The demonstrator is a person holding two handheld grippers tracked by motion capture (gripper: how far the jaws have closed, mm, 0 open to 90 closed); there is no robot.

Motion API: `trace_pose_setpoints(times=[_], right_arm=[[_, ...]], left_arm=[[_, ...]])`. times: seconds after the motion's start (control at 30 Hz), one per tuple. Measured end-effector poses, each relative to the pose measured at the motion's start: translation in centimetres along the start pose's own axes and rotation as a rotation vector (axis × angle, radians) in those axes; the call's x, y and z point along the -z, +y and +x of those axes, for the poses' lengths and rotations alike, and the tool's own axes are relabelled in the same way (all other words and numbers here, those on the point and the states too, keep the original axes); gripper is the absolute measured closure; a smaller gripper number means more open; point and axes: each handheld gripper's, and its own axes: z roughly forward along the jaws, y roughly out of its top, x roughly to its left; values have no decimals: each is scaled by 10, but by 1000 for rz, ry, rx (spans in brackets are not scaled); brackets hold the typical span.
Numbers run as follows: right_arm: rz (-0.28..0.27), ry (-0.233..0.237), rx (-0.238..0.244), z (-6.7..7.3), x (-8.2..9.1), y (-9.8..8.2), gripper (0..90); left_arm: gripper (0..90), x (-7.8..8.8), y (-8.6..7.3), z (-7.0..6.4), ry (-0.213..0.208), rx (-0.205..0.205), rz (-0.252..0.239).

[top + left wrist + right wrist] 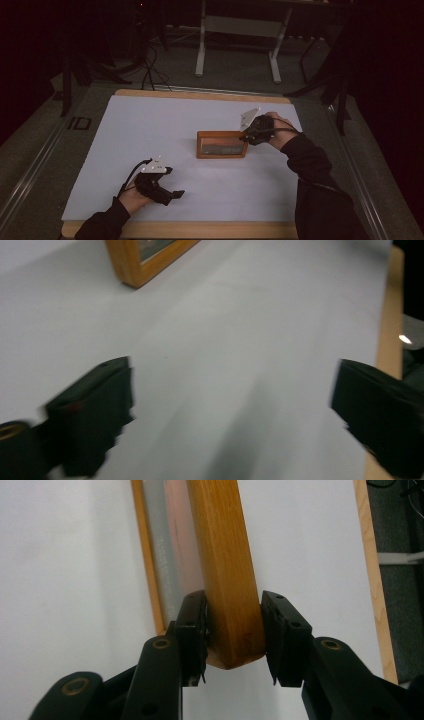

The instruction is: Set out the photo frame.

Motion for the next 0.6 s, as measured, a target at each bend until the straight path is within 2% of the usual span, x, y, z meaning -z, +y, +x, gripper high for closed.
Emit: trace_pose_setpoints(times=[0.03, 0.07, 0.17, 0.2, 0.23, 0.33, 0.5, 0.6], right_arm=[[3, -7, -6, -5, -3, 1, 619], [4, -10, -11, -6, -3, 1, 615], [5, -21, -10, -10, -6, 1, 605], [9, -45, -10, -13, -10, 1, 596], [10, -48, -13, -14, -11, 1, 593], [-6, -40, -60, -19, -14, 0, 588], [-10, -37, -88, -22, -15, 0, 577], [-7, -53, -108, -19, -15, 1, 567]], left_arm=[[18, 0, -2, 0, 41, -15, -21], [18, 1, -2, 0, 46, -14, -22], [18, 2, -2, 1, 47, -20, -30], [18, 2, -1, 1, 44, -21, -33], [18, 2, -1, 1, 50, -23, -38], [18, 2, -2, 1, 45, -22, -39], [18, 1, -3, 1, 42, -23, -34], [18, 1, -3, 1, 44, -28, -35]])
